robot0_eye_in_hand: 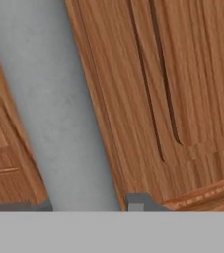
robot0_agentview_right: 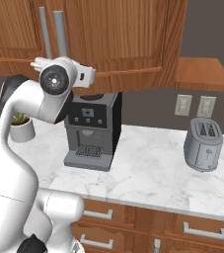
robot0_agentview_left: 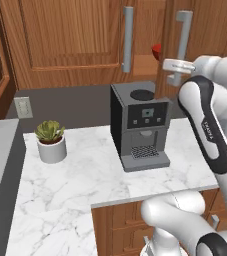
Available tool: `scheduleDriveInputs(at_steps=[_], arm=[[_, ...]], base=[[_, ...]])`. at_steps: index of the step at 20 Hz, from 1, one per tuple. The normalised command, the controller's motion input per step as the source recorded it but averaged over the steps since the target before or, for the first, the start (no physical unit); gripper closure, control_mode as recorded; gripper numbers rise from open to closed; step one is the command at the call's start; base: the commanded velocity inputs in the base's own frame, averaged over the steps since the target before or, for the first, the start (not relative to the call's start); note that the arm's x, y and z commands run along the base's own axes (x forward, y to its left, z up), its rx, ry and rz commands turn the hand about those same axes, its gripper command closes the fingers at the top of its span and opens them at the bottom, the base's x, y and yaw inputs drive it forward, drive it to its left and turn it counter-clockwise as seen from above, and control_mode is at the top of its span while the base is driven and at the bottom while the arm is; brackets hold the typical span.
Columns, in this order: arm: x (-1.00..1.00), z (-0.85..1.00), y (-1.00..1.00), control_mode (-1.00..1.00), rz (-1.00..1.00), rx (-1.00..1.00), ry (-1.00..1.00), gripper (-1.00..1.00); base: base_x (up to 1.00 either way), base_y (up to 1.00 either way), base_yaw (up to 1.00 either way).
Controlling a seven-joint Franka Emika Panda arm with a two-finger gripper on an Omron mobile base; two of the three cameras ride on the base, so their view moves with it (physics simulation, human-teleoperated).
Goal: Move the bowls from the cabinet to the plates on the dining table.
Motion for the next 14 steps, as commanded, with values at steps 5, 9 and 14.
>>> scheduleDriveInputs(at_steps=[5,9,14], arm=[[-0.47,0.16,-0.38,-1.0,0.06,0.07,0.0,1.0],[-0.45,0.08,-0.43,-1.0,0.04,0.06,0.01,1.0],[-0.44,0.07,-0.43,-1.0,0.05,0.06,0.01,1.0]], base=[[0.0,0.0,0.0],[0.0,0.0,0.0],[0.0,0.0,0.0]])
